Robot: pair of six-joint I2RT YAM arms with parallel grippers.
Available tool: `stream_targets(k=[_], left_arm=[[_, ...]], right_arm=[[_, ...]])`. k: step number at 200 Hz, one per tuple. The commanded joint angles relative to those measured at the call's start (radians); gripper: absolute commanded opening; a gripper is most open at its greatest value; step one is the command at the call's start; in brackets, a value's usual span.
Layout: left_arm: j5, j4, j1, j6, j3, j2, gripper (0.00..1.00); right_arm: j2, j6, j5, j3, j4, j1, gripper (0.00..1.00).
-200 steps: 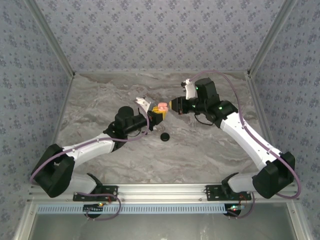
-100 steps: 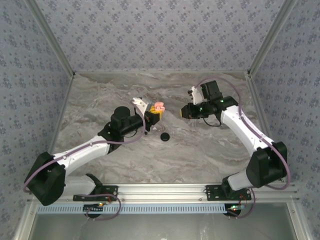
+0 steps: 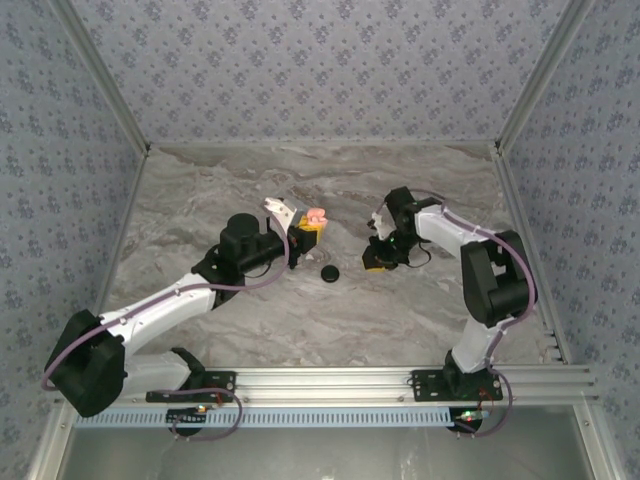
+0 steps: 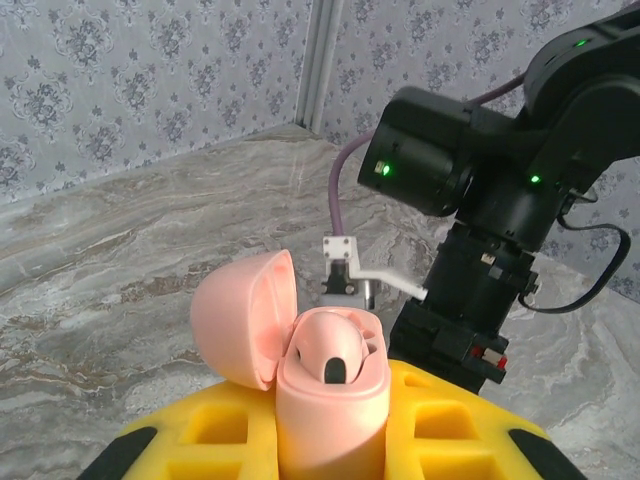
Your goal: Insert wireless bluetooth earbuds into charging case
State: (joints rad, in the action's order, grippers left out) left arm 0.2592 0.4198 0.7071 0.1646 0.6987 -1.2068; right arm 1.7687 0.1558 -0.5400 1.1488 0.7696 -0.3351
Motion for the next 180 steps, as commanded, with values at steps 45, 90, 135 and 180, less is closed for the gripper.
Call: stream_targets(k=[45,90,135,180], left_arm=[[-0.017,0.015,0.003,-0.011,-0.005,0.024,0.07],[-0.017,0.021,0.003,-0.008,-0.011,0.026,0.06],[-0.024,0.024,0.002,-0.006,-0.019,0.032,0.07],[-0.026,0.022,0.004,-0.005,-0.023,0.036,0.06]], right_arm=[[0.102,-0.015,0.033,0.035,0.057,0.004,0.20],[0.145,-0.015,0.068,0.087,0.066,0.004,0.29],[0.139,-0.006,0.125,0.097,0.056,-0.006,0.41],[0.069,-0.031,0.249,0.077,0.002,-0.057,0.44]])
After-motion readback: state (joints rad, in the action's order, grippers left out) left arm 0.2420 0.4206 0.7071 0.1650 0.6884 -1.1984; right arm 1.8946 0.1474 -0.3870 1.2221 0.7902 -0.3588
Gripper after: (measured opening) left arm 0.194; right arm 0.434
